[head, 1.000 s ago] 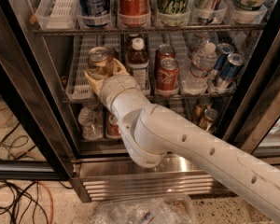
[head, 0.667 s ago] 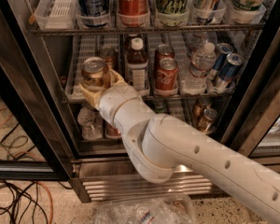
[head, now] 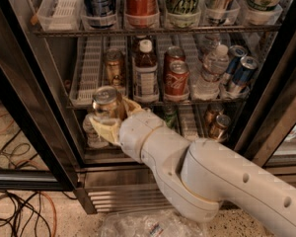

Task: Pick orange can from middle shelf of fridge

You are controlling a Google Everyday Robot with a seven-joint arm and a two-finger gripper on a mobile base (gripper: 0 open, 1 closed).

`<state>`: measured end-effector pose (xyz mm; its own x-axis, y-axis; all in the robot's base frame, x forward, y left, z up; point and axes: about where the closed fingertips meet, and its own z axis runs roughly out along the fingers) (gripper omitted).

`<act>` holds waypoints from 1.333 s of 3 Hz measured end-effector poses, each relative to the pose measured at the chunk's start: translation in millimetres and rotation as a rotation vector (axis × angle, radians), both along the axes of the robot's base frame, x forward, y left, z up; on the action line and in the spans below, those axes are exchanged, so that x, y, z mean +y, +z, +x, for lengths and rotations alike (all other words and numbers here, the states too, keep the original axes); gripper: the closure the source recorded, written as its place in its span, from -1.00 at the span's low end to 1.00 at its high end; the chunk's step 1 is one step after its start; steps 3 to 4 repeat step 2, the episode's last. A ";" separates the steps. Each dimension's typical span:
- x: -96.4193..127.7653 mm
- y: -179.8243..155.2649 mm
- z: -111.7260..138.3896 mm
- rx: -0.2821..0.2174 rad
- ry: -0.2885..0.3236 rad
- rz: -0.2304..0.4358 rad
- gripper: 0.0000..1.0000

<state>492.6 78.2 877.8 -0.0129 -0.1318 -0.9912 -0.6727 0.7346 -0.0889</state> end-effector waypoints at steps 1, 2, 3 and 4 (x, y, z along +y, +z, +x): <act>-13.2 -12.2 -42.3 0.048 0.056 0.068 1.00; -23.9 -1.9 -52.4 0.021 0.071 0.094 1.00; -23.9 -1.9 -52.4 0.021 0.071 0.094 1.00; -23.9 -1.9 -52.4 0.021 0.071 0.094 1.00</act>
Offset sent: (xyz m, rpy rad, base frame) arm -0.0335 -0.0108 -0.0135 0.0424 0.0460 0.0425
